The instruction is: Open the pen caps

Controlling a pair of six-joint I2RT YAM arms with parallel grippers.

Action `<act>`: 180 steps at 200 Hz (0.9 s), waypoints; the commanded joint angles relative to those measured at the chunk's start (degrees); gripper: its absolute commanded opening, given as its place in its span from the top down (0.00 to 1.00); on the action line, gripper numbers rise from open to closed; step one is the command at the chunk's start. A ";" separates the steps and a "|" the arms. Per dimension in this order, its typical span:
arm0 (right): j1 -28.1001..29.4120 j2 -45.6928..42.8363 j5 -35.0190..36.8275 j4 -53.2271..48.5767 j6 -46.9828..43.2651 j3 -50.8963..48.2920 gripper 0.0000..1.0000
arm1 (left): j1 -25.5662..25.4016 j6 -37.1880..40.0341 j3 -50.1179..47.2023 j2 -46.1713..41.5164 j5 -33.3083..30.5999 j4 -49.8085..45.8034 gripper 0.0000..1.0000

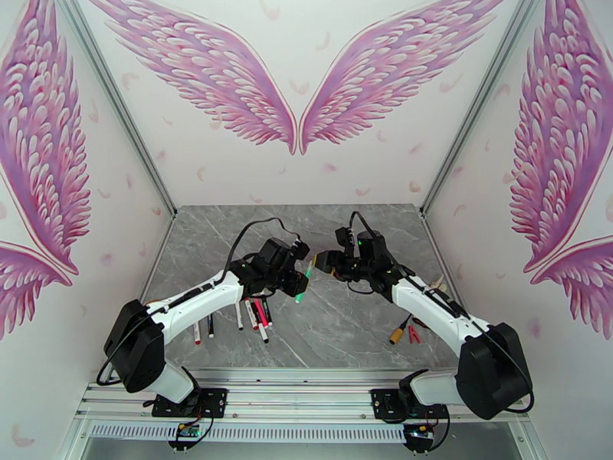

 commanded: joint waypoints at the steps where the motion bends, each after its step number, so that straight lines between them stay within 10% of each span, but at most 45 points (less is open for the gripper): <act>1: 0.41 -0.60 0.62 -3.75 -2.36 1.52 0.45 | -0.21 1.88 -0.79 -1.01 2.99 2.91 0.85; 180: 3.05 2.08 4.11 -5.45 -4.21 3.21 0.62 | -1.99 3.47 -1.69 -0.78 3.61 3.31 0.85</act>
